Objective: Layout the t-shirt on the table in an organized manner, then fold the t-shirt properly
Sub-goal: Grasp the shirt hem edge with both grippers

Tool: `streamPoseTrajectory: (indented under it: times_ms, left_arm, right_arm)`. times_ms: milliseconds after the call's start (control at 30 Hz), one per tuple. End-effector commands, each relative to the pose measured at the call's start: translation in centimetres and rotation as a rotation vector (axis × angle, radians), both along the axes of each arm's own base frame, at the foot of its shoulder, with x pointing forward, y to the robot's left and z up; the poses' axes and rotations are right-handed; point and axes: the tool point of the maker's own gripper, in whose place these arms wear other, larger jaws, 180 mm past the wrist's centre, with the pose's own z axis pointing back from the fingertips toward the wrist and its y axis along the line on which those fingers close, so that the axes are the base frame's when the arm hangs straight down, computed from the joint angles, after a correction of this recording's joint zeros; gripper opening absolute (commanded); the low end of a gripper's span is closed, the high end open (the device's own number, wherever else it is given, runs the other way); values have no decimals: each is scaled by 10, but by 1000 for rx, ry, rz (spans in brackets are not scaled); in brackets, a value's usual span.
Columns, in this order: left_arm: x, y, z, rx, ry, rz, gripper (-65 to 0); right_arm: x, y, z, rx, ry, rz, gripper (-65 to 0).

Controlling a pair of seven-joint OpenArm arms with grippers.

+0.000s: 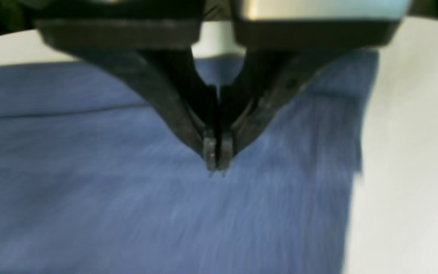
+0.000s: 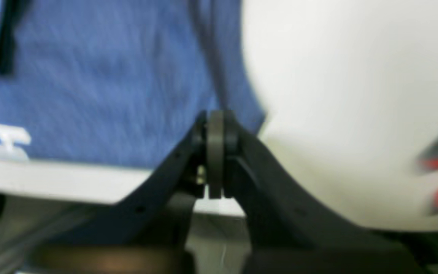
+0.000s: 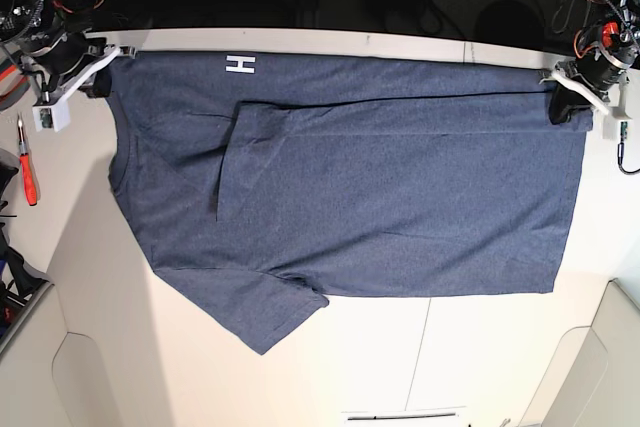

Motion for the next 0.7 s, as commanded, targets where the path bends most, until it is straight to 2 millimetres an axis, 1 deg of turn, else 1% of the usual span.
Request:
streamPoseTrajectory:
  times_ms: [0, 33, 67, 100, 133, 167, 233, 267, 300, 333, 400, 467, 567, 667]
  left_arm:
    - [15, 6, 27, 17, -82, -21, -583]
    - [18, 6, 36, 20, -105, -24, -535]
    - [22, 6, 44, 22, -129, -29, -498]
    - [24, 6, 51, 29, -147, -31, -476]
    - [27, 5, 55, 33, -160, -35, -469]
    - [28, 4, 57, 36, -166, -38, -469]
    - [29, 3, 59, 27, -172, -40, -469]
    - [29, 2, 59, 26, -173, -40, -469]
    - [29, 2, 59, 26, -173, -40, -469]
    - [29, 2, 59, 26, -173, -40, -469]
    - [30, 2, 59, 27, -175, -40, -469]
    - [30, 2, 59, 27, -174, -40, -469]
    - [29, 3, 58, 31, -170, -41, -469]
    - [30, 3, 59, 31, -171, -41, -469]
  right_arm:
    - [18, -5, 24, -10, -93, -1, -650]
    - [28, -5, 38, -7, -141, -3, -650]
    - [38, -4, 51, -1, -189, -4, -619]
    - [49, -4, 63, 5, -236, -6, -563]
    - [60, -4, 74, 8, -285, -7, -519]
    - [72, -3, 83, 9, -332, -4, -494]
    - [96, -1, 99, 14, -415, 5, -482]
    - [108, -2, 102, 10, -437, 3, -482]
    - [120, -4, 102, 7, -442, 0, -465]
    - [133, -5, 97, 14, -439, -7, -434]
    - [163, -8, 84, 49, -431, -31, -366]
    - [192, -13, 66, 93, -414, -63, -328]
    - [229, -21, 37, 178, -360, -118, -320]
    - [257, -16, 20, 265, -321, -133, -320]
